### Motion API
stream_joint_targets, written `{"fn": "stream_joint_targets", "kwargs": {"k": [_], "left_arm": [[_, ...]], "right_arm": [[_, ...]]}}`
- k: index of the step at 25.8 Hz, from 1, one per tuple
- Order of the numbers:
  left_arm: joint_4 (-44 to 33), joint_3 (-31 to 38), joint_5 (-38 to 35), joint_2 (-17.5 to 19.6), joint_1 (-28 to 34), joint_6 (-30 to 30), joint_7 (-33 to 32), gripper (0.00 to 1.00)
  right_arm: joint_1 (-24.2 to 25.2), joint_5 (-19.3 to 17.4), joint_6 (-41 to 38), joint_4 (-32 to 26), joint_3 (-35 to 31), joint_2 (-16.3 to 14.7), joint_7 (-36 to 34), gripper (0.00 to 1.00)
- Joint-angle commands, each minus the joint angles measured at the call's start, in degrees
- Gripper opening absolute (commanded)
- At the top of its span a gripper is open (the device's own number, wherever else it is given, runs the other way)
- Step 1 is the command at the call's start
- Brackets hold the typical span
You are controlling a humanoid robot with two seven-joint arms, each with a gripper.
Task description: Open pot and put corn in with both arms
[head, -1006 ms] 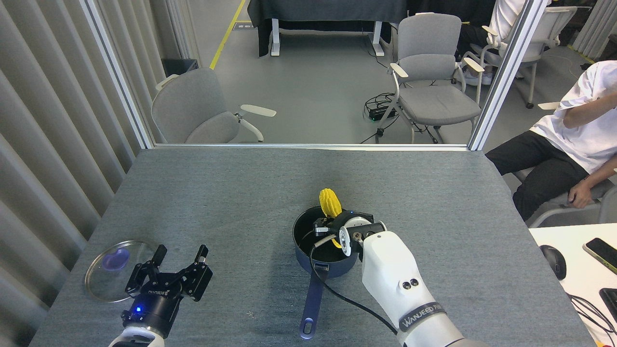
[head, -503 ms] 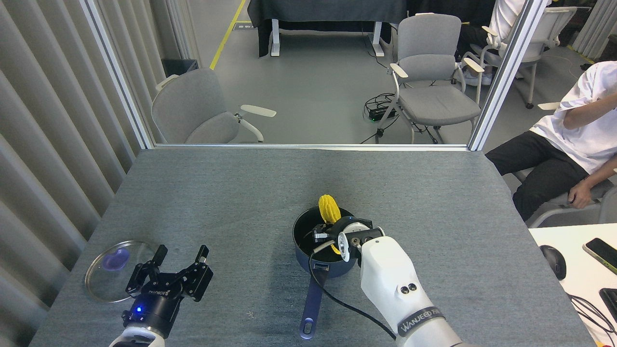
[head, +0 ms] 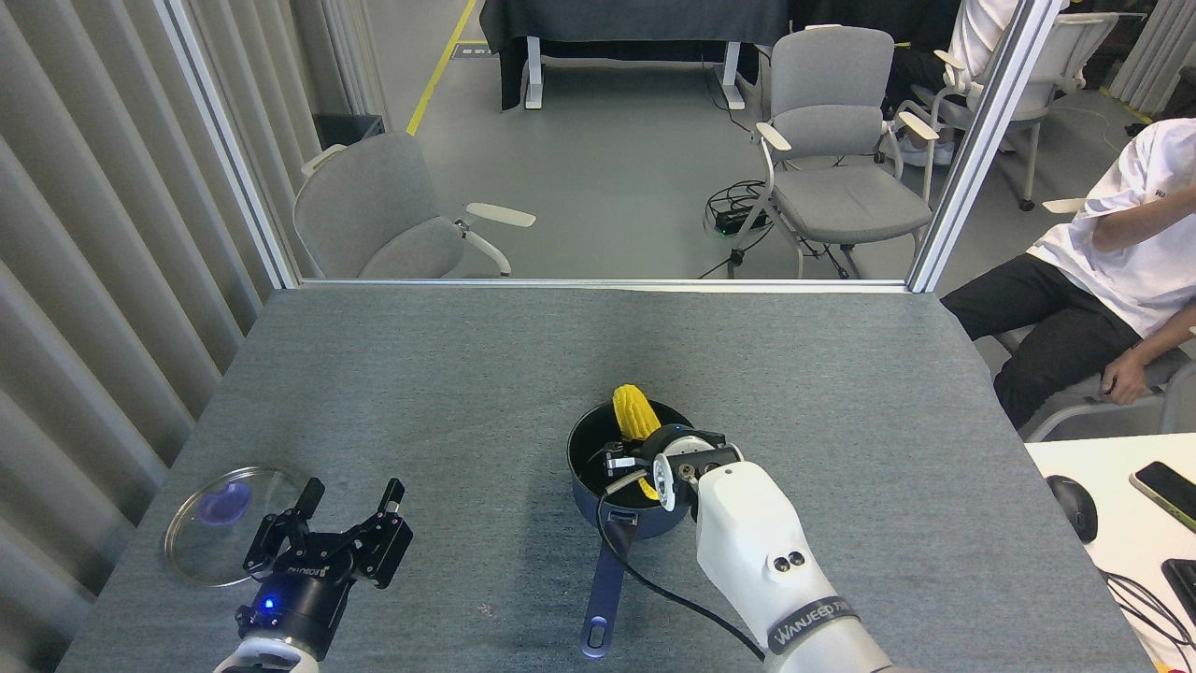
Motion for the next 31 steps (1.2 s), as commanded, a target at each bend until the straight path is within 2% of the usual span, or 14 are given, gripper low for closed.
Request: {"fn": "stream_joint_targets", "kwargs": {"k": [1, 13, 16, 19, 21, 23, 25, 27, 31], "left_arm": [[-0.01, 0.01, 0.00, 0.00, 0.05, -0.02, 0.16, 0.99], [0.08, -0.08, 0.00, 0.00, 0.05, -0.02, 0.08, 0.99], [0.17, -0.08, 0.00, -0.09, 0.05, -0.02, 0.08, 0.99], [0.26, -0.17, 0.00, 0.00, 0.05, -0.02, -0.01, 0.99], [0.17, -0.17, 0.00, 0.00, 0.05, -0.02, -0.01, 0.99], [0.26, -0.17, 0.00, 0.00, 0.05, -0.02, -0.01, 0.99], [0.17, -0.17, 0.00, 0.00, 0.05, -0.02, -0.01, 0.99], [0.17, -0.17, 0.00, 0.00, 0.05, -0.02, -0.01, 0.99], [0.26, -0.17, 0.00, 0.00, -0.03, 0.06, -0.01, 0.99]], "right_arm": [[-0.04, -0.42, 0.68, 0.01, -0.16, -0.01, -0.37, 0.99], [-1.01, -0.42, 0.68, -1.22, -0.78, -0.27, -2.12, 0.99], [-1.27, -0.60, 0.77, -3.25, -1.48, -2.03, -10.74, 0.99], [-1.01, -1.30, -0.72, -3.95, -9.12, -5.45, -25.58, 0.99], [-0.48, -1.39, -4.94, -4.13, -13.61, -6.77, -33.67, 1.00], [0.22, -1.47, -12.23, -4.13, -17.39, -10.90, -39.91, 1.00], [3.30, -1.56, -19.53, -4.30, -20.90, -13.98, -44.57, 1.00], [7.08, -1.39, -24.10, -5.44, -24.07, -15.74, -48.53, 0.99], [17.36, -0.86, -23.31, -14.23, -25.12, -17.76, -50.02, 0.98]]}}
